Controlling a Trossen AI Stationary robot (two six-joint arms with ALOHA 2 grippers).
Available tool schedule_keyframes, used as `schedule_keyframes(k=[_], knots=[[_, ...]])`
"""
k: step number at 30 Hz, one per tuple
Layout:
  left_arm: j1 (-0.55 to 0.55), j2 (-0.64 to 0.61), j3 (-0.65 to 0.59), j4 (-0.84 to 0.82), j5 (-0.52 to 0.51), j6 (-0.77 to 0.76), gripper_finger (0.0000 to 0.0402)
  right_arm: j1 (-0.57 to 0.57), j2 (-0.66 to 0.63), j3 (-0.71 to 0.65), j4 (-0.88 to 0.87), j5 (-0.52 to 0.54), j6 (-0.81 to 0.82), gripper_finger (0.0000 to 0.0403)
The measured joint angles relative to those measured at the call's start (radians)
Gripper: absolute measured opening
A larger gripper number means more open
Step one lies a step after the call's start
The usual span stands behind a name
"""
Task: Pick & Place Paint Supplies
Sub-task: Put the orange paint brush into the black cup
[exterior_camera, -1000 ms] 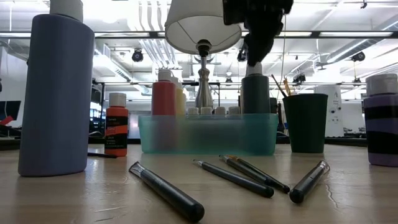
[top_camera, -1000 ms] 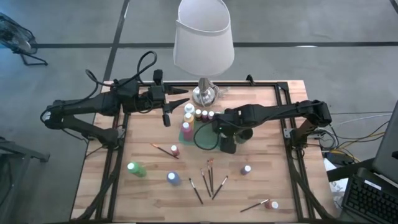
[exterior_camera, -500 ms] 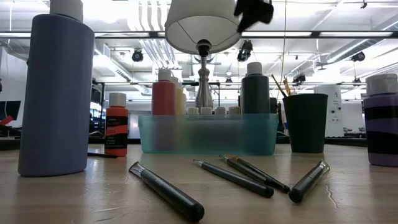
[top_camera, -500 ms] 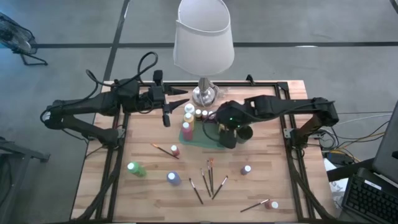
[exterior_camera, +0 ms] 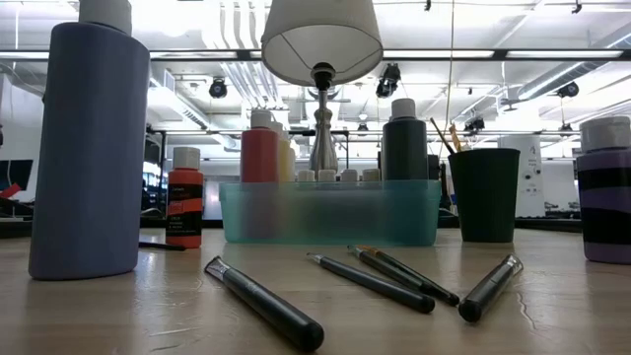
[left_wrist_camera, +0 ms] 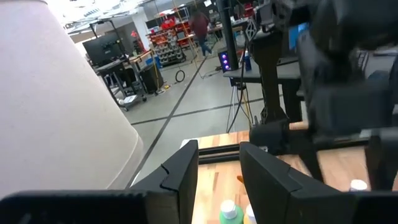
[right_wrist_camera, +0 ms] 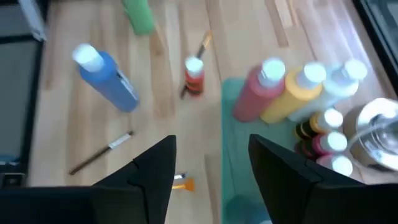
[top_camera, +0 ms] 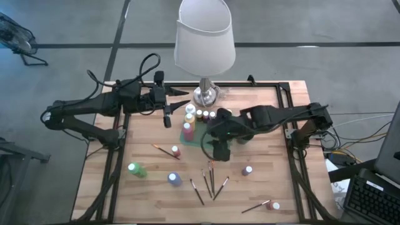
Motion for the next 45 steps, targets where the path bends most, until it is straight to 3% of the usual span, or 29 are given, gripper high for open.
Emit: schedule_keyframes(k=[10, 17, 23, 28, 34, 45], knots=[[-0.002, 0.0, 0.0, -0.063, 0.018, -0.074, 0.0125, 0.076, -0.047, 0.174, -0.281, 0.022, 0.087, 0.0125], [-0.025, 0.011, 0.0, -0.24, 0.128, -0.179, 0.0125, 0.1, -0.095, 0.182, -0.484, 0.114, 0.224, 0.0073], [-0.101, 0.1, 0.0, -0.35, 0.184, -0.232, 0.0125, 0.099, -0.125, 0.16, -0.504, 0.188, 0.252, 0.0042], [-0.135, 0.19, 0.01, -0.372, 0.191, -0.237, 0.0125, 0.099, -0.126, 0.156, -0.503, 0.211, 0.239, 0.0033], [-0.135, 0.201, 0.056, -0.424, 0.189, -0.237, 0.0125, 0.099, -0.126, 0.142, -0.504, 0.211, 0.25, 0.004], [-0.134, 0.022, 0.065, -0.497, 0.078, -0.279, 0.0124, 0.104, -0.126, 0.076, -0.503, 0.208, 0.301, 0.0056]])
